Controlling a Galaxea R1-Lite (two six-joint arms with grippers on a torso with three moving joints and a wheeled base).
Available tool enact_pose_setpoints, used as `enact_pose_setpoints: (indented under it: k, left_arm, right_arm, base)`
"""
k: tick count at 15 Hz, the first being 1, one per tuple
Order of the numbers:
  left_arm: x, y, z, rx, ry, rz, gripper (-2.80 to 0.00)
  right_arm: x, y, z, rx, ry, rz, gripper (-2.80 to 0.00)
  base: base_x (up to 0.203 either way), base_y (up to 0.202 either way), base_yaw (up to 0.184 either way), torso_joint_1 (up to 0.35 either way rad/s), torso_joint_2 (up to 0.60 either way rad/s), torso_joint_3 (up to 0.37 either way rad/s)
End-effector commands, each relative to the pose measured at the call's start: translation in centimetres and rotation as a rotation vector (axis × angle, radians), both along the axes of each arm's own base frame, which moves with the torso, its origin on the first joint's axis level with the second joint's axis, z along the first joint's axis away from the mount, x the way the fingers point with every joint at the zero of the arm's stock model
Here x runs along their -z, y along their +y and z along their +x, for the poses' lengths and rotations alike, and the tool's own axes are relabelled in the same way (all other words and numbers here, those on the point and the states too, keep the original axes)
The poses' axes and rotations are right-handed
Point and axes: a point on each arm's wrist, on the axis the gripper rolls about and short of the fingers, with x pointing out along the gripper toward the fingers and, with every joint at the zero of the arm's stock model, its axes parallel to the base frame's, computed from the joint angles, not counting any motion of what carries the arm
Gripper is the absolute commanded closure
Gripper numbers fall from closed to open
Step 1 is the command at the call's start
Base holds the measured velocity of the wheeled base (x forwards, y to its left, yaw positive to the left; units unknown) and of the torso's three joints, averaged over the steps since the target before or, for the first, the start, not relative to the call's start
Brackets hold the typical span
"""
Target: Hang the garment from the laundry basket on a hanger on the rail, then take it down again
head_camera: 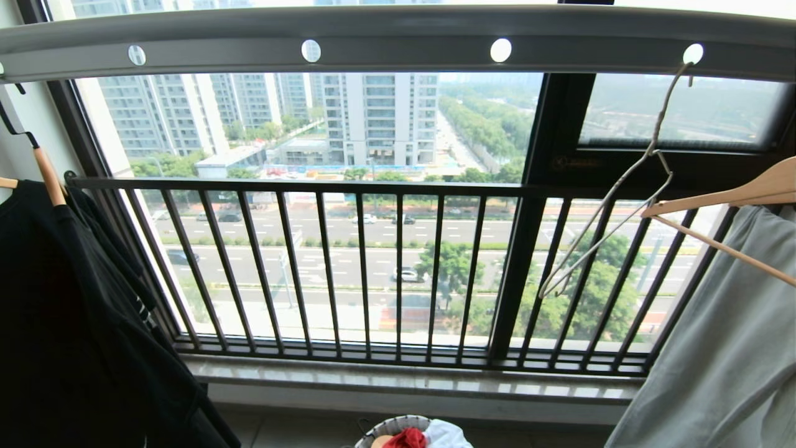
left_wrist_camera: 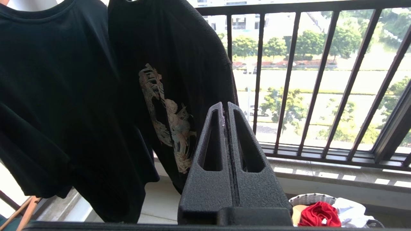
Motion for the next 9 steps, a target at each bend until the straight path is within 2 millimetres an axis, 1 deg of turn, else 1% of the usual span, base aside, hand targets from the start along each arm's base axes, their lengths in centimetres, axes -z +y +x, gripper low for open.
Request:
enact_pose_setpoints:
  k: [1,3,5,7,9]
  left_arm:
    - [1.0,-0.1,0.2,0.056,0.01,-0.004,0.0]
    - [2.0,-0.3,-0.6,0.165,-0.016,-0.003,0.0]
    - [3.2,-0.4,-1.7,0.244,-0.028,0.001,0.0]
    - [5.0,-0.4,-2.6,0.267,0.022,-0.003,0.0]
    - [6.8,-0.4,-2.1,0.264,0.091,-0.011,0.0]
  right_arm:
    - [3.3,0.0,0.2,-0.038,0.014,-0.002,0.0]
    - [6.3,0.1,0.6,-0.079,0.01,-0.004,0.0]
    - [8.0,0.1,2.1,-0.093,0.003,0.023,0.0]
    - [10.0,0.1,3.4,-0.097,0.005,0.02,0.0]
    - [12.2,0.1,4.6,-0.103,0.023,-0.01,0.0]
  base:
    - [0.0,0.0,0.0,0.0,0.0,0.0]
    - [0.0,0.0,0.0,0.0,0.0,0.0]
    - [0.0,0.0,0.0,0.0,0.0,0.0]
    - [0.0,0.0,0.0,0.0,0.0,0.0]
    - [0.0,0.0,0.0,0.0,0.0,0.0]
